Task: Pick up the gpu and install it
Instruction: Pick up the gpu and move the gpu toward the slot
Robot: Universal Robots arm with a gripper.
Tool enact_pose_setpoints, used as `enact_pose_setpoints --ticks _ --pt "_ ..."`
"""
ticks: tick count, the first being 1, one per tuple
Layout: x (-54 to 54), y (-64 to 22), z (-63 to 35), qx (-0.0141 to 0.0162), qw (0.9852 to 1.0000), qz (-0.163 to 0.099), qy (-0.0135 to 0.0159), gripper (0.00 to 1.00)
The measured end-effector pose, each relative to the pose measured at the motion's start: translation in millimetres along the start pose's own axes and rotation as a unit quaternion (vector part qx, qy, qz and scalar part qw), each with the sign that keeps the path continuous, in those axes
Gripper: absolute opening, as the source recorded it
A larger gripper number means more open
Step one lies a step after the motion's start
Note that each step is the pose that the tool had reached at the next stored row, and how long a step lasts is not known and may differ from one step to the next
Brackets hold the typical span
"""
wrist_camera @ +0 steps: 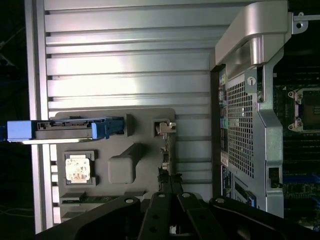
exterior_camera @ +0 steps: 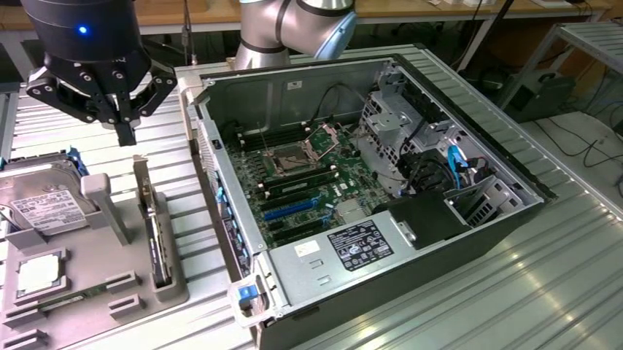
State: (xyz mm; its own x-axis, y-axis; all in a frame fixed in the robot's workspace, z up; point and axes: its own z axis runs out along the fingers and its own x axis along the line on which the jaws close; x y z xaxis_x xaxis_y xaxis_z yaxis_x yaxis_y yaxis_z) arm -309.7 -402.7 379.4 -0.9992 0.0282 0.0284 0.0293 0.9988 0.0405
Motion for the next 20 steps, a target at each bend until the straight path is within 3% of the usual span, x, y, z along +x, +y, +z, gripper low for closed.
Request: enact_pose_setpoints --ticks 12,13,14,15,16,17,18,20 --pt "0.0 0.0 0.0 0.0 1.0 0.0 0.0 0.11" --pt "0.0 0.0 0.0 0.0 1.0 0.0 0.0 0.17" --pt "0.0 0.0 0.0 0.0 1.0 0.0 0.0 0.3" --pt "0.0 0.0 0.0 0.0 1.0 0.0 0.0 0.3" --pt "0.0 0.0 0.0 0.0 1.0 0.0 0.0 0.42" --pt "0.0 0.0 0.0 0.0 1.0 0.0 0.0 0.42" --pt "0.0 0.0 0.0 0.0 1.0 0.0 0.0 0.54" --pt "0.0 0.0 0.0 0.0 1.0 0.0 0.0 0.66"
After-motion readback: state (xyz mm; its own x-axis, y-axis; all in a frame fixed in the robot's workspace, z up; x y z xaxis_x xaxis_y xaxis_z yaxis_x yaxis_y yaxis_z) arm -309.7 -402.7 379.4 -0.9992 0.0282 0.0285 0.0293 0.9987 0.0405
